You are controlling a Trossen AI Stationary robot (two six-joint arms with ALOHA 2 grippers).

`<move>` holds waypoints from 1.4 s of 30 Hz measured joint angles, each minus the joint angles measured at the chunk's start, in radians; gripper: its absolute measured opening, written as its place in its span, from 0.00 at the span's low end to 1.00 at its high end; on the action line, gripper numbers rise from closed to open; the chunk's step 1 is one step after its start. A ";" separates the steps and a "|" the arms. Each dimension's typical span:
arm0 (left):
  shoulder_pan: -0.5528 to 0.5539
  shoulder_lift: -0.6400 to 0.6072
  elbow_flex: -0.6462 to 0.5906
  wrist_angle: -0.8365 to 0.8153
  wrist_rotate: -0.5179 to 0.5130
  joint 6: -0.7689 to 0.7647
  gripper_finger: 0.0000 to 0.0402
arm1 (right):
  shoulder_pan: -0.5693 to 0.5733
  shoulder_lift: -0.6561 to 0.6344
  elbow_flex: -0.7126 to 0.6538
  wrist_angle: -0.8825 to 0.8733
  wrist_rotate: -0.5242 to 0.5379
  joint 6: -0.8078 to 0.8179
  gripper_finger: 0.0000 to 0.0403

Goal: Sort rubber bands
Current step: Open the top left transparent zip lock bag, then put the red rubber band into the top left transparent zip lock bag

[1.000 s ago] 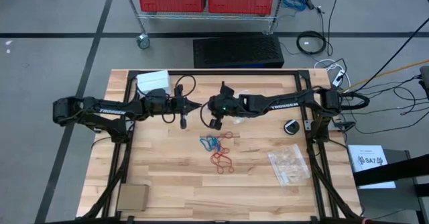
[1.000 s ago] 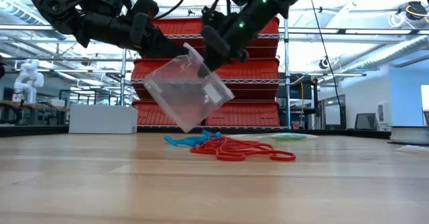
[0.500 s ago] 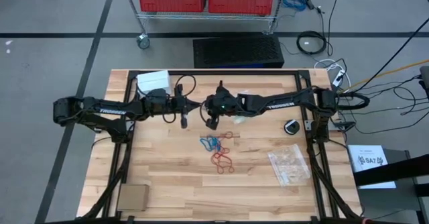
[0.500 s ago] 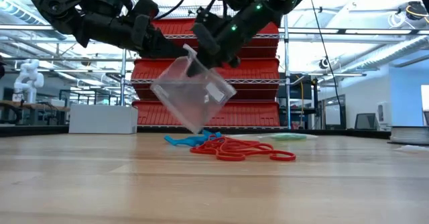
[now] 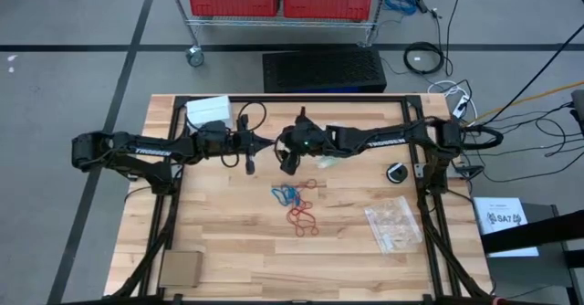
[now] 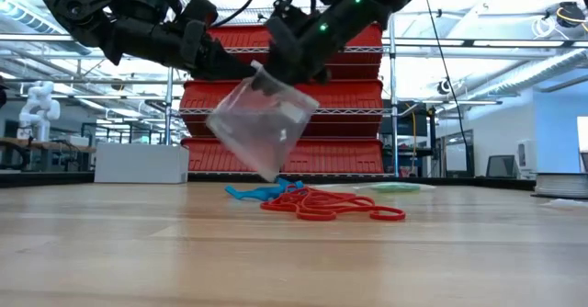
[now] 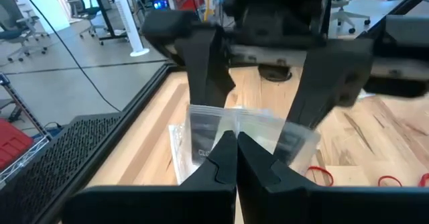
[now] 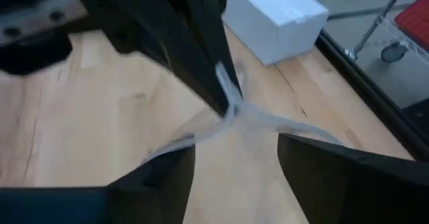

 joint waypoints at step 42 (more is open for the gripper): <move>0.014 0.000 0.000 -0.034 -0.029 0.003 0.00 | 0.136 0.163 0.000 -0.315 -0.157 0.298 0.52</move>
